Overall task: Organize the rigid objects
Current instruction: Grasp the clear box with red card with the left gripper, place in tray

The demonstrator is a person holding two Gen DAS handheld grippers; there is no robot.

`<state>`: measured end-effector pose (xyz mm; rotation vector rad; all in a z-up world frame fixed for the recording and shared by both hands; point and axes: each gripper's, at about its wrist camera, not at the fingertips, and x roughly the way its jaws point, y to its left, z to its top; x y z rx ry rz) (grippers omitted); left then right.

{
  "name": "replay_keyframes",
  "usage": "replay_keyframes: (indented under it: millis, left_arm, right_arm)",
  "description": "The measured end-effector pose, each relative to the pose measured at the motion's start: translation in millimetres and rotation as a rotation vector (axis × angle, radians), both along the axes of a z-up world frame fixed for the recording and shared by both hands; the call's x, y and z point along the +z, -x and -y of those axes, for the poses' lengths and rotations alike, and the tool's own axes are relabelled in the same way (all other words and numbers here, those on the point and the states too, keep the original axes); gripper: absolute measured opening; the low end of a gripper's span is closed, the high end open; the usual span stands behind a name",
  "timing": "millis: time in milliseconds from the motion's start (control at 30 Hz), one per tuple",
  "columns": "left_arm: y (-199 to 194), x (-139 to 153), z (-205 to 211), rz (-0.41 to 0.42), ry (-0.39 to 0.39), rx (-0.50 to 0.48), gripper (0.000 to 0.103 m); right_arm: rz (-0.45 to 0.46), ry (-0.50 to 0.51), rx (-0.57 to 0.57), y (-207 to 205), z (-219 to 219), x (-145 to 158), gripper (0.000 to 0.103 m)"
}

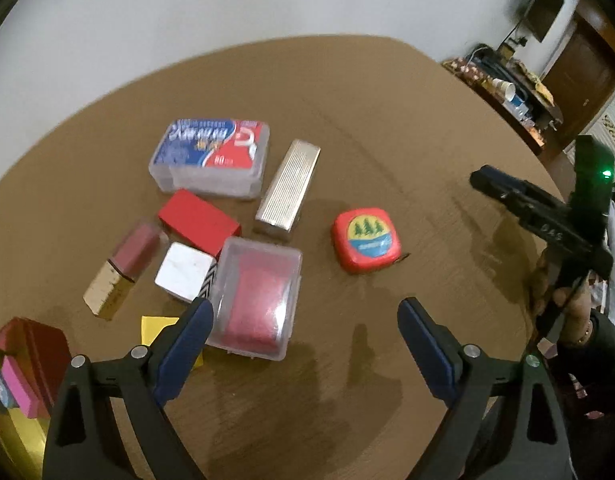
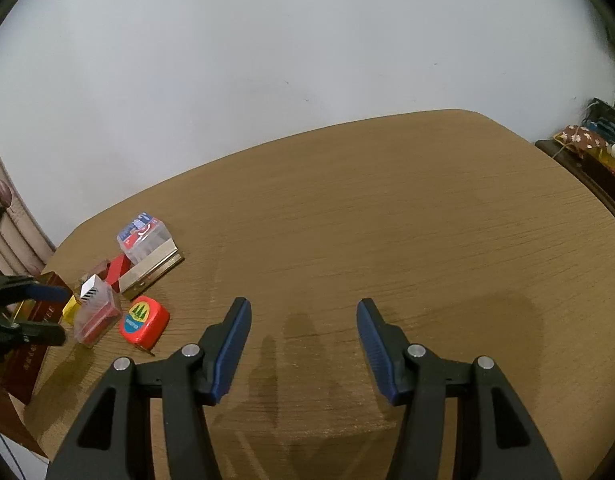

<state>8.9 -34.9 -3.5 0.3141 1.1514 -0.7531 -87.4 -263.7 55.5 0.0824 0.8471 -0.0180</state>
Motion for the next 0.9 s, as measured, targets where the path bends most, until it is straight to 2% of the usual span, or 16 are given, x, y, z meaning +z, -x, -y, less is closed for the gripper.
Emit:
replay_keyframes:
  millis: [100, 267, 400, 433, 467, 500, 533, 733, 900]
  left_arm:
    - [-6, -5, -3, 0.002, -0.02, 0.015, 0.091]
    - [-18, -16, -3, -0.048, -0.045, 0.021, 0.091]
    - [-20, -20, 5, -0.031, -0.07, 0.007, 0.09]
    - [-21, -21, 6, -0.031, -0.074, 0.003, 0.087]
    - [-22, -23, 7, -0.032, -0.077, -0.003, 0.079]
    - [-22, -24, 8, -0.028, -0.087, -0.005, 0.057]
    - [-24, -28, 10, -0.046, -0.093, -0.005, 0.052]
    - [-13, -26, 3, -0.022, -0.068, 0.037, 0.049]
    - [15, 16, -20, 0.025, 0.05, 0.15, 0.049]
  right_arm:
    - [-0.007, -0.009, 0.004, -1, 0, 0, 0.056]
    - [-0.012, -0.013, 0.01, -1, 0, 1, 0.056]
    - [-0.015, -0.017, 0.011, -2, 1, 1, 0.056]
    - [-0.017, -0.018, 0.012, -2, 1, 1, 0.056]
    - [-0.019, -0.019, 0.013, -2, 1, 1, 0.056]
    - [-0.021, -0.02, 0.013, -2, 1, 1, 0.056]
    - [-0.022, -0.021, 0.012, -2, 1, 1, 0.056]
    - [-0.031, -0.032, 0.002, -2, 2, -1, 0.056]
    - [-0.041, -0.036, -0.001, -4, 3, -1, 0.056]
